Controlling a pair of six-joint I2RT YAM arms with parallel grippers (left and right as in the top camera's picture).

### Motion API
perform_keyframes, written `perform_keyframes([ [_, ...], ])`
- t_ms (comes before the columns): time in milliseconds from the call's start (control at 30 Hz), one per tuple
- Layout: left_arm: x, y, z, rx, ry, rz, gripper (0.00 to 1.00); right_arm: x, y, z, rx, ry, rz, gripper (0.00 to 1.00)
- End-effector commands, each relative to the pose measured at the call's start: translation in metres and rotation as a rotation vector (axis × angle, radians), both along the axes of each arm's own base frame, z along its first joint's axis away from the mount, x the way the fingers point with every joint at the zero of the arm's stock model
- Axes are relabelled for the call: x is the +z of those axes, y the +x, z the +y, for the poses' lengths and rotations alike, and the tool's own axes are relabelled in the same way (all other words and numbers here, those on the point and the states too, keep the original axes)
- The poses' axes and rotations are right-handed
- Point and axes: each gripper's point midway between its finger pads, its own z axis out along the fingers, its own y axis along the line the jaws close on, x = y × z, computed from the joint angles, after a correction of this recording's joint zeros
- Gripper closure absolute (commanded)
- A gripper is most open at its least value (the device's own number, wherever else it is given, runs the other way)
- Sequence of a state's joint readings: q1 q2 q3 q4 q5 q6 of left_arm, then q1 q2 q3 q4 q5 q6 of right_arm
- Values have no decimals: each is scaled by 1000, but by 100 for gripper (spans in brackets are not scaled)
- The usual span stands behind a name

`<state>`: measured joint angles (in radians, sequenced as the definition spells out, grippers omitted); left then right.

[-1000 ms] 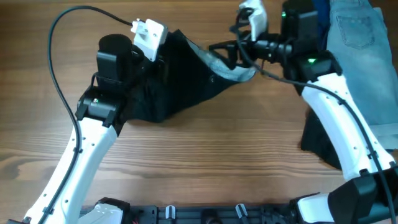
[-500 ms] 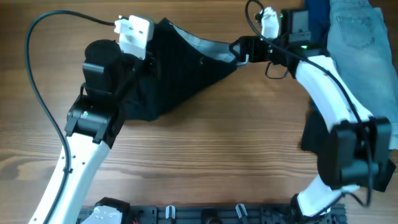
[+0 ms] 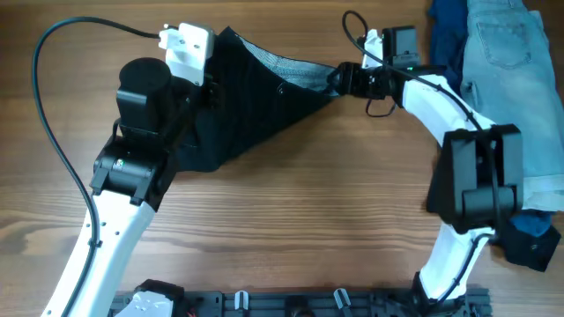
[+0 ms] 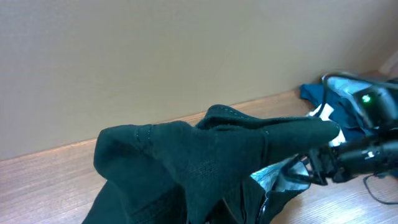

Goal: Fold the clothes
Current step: 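Hold the waistband with both grippers and stretch it apart, lifting the shorts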

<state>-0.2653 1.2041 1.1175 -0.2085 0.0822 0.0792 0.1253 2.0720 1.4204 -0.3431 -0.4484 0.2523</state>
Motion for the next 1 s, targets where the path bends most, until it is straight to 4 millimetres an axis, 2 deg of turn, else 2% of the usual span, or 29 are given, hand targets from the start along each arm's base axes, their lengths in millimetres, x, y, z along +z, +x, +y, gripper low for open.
perform_keyframes([
  [0, 18, 0, 9, 44, -20, -43, 96, -8, -1, 7, 17, 49, 28, 80],
  [33, 18, 1, 14, 81, -38, -40, 96, -7, -2, 9, 25, 59, 28, 94],
  [67, 19, 3, 21, 128, -56, -38, 96, -6, -1, 9, 27, 60, 27, 96],
  [200, 26, 8, 44, 282, -101, -59, 96, 4, 0, 12, 38, 79, 7, 96],
  [300, 39, 9, 51, 320, -112, -113, 96, 38, 3, 13, 50, 85, -62, 96],
  [400, 63, 3, 64, 385, -139, -191, 96, 94, 5, 7, 44, 56, -173, 96],
  [433, 73, -2, 74, 434, -169, -222, 96, 121, 2, 4, 40, 40, -225, 96],
  [500, 88, -13, 85, 486, -197, -265, 96, 160, -5, -1, 32, 17, -294, 96],
  [567, 104, -28, 95, 517, -215, -309, 96, 204, -17, -10, 6, -14, -371, 96],
  [600, 114, -38, 99, 524, -229, -336, 96, 232, -27, -14, 1, -28, -427, 96],
  [700, 137, -63, 105, 516, -267, -399, 96, 290, -56, -25, -35, -49, -541, 96],
  [800, 162, -93, 108, 496, -313, -471, 96, 332, -88, -36, -77, -68, -625, 96],
  [967, 192, -146, 110, 435, -391, -566, 96, 371, -142, -61, -171, -127, -699, 96],
])
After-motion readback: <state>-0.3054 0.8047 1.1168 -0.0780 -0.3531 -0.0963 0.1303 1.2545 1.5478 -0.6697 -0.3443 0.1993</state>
